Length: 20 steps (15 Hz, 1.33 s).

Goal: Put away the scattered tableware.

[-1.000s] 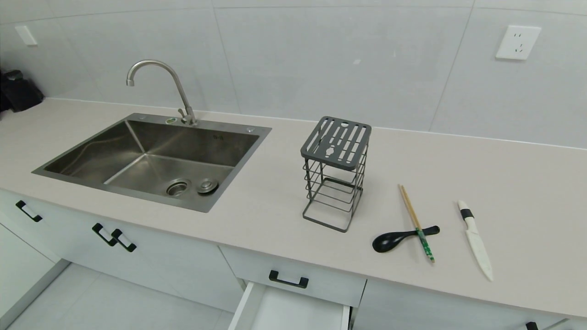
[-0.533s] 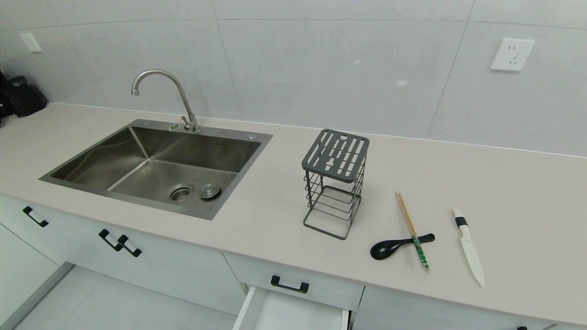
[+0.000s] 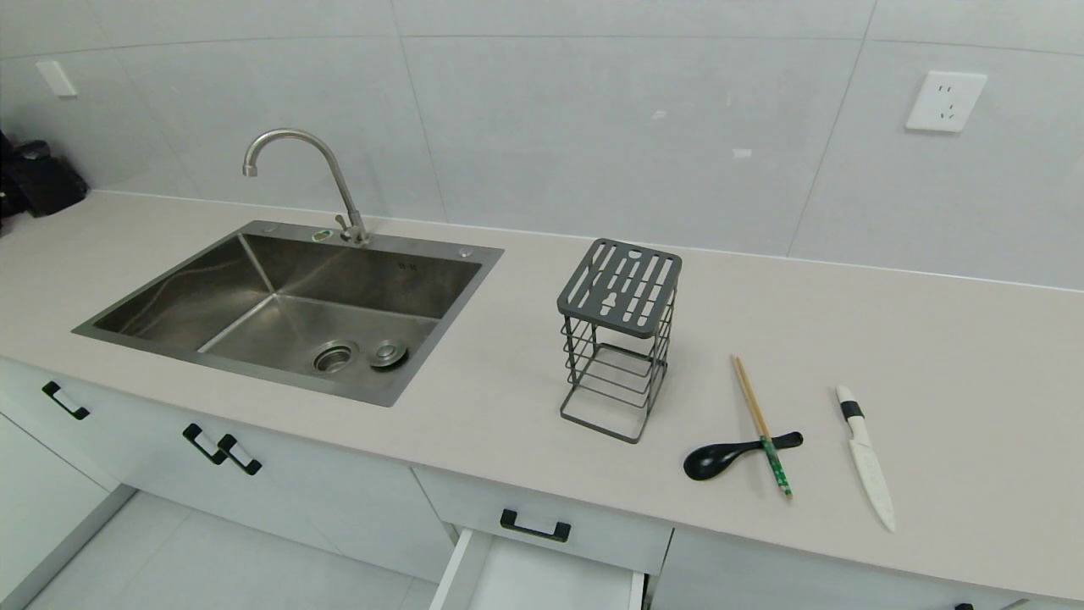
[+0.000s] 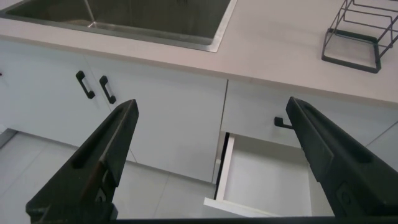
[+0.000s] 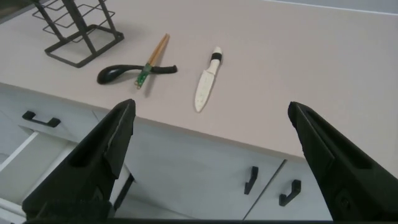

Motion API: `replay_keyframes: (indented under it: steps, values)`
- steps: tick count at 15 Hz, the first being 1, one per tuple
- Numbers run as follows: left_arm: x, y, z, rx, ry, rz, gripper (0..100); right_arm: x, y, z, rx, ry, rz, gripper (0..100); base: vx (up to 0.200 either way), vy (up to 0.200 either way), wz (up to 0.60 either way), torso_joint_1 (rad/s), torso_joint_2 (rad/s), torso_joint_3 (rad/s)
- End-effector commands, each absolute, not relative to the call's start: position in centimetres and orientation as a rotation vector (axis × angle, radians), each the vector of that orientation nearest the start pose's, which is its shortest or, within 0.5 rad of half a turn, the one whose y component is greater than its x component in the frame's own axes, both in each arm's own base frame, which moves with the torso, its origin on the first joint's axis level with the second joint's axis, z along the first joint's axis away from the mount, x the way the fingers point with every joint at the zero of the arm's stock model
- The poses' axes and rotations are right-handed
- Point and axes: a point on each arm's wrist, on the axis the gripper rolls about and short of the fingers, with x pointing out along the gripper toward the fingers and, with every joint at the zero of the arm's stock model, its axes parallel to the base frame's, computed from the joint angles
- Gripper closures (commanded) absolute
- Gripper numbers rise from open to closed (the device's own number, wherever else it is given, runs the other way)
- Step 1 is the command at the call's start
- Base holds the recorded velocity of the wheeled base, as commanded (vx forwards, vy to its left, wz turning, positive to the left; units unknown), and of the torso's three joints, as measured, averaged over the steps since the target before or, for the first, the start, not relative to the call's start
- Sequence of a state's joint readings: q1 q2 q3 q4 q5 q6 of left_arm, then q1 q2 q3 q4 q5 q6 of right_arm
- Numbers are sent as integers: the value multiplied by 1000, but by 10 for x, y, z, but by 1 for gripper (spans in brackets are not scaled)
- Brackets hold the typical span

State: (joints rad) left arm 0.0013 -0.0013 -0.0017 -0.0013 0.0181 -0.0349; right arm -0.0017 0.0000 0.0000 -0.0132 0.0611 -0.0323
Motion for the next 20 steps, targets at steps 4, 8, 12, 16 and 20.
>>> replay_keyframes:
  steps: [4, 8, 12, 16, 20]
  values:
    - [-23, 0, 76, -35, -3, 20, 0, -26, 5, 98, -129, -231, 201, 0, 0, 0, 0, 0, 0, 0]
    - [-23, 0, 76, -35, -3, 20, 0, -26, 8, 86, -98, 31, 384, 0, 0, 0, 0, 0, 0, 0]
    - [-23, 0, 76, -35, -3, 20, 0, -12, 9, 131, -83, 97, 444, 0, 0, 0, 0, 0, 0, 0]
    - [-23, 0, 76, -35, -3, 20, 0, 2, 9, 140, -67, 178, 502, 0, 0, 0, 0, 0, 0, 0]
    - [-23, 0, 76, -35, -3, 20, 0, 19, 11, 158, -54, 239, 525, 0, 0, 0, 0, 0, 0, 0]
